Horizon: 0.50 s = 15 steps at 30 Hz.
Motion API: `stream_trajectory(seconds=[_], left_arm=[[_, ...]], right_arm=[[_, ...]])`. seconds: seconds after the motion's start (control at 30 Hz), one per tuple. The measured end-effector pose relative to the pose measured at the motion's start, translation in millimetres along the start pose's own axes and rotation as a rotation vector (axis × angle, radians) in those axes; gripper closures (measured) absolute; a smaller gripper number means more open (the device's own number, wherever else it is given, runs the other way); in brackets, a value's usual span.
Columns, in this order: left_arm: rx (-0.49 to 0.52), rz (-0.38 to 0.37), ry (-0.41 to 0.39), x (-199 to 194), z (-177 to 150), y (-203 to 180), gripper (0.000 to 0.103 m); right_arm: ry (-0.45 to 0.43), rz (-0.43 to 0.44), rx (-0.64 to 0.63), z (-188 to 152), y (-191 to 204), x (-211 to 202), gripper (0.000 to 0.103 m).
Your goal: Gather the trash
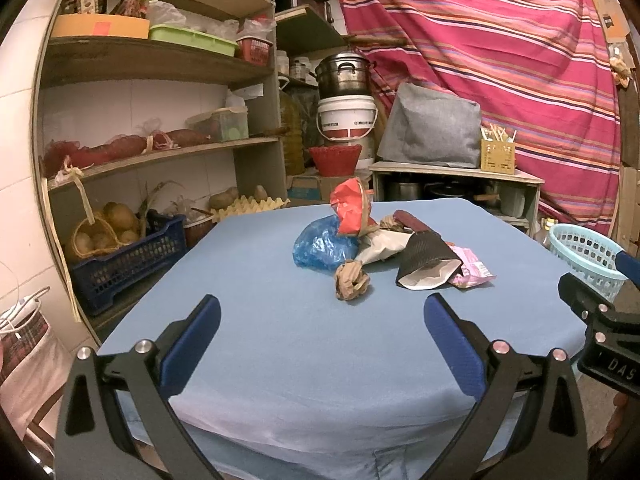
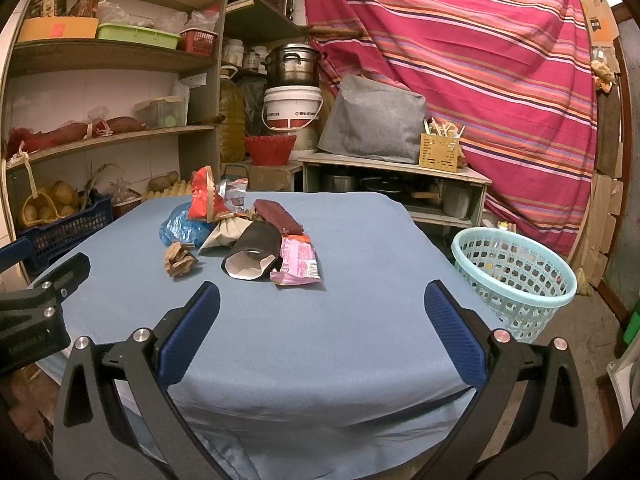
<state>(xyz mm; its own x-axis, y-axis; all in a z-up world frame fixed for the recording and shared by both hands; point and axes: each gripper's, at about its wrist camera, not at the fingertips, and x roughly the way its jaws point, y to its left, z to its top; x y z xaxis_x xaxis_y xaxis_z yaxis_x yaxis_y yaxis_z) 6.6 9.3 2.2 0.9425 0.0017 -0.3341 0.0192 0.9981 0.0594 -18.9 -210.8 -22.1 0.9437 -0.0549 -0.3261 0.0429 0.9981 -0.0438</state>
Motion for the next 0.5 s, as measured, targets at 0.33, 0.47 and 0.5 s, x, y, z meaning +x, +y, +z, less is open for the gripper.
stream_trajectory(seconds=[0.33, 0.47, 0.5], left_arm=[[0.001, 0.001, -0.001, 0.3, 0.1, 0.4, 0.004], [0.001, 0.001, 0.001, 1.8, -0.7, 3.5, 0.004], [0.002, 0.002, 0.001, 1.2, -0.5, 0.8, 0.004]], right_arm=[[0.001, 0.000, 0.000, 0.0, -0.3, 0.1, 0.004], [0.002, 0.000, 0.001, -0.3, -0.5, 0.5, 0.004], [0.001, 0.000, 0.001, 0.4, -0.3, 0.0, 0.004]])
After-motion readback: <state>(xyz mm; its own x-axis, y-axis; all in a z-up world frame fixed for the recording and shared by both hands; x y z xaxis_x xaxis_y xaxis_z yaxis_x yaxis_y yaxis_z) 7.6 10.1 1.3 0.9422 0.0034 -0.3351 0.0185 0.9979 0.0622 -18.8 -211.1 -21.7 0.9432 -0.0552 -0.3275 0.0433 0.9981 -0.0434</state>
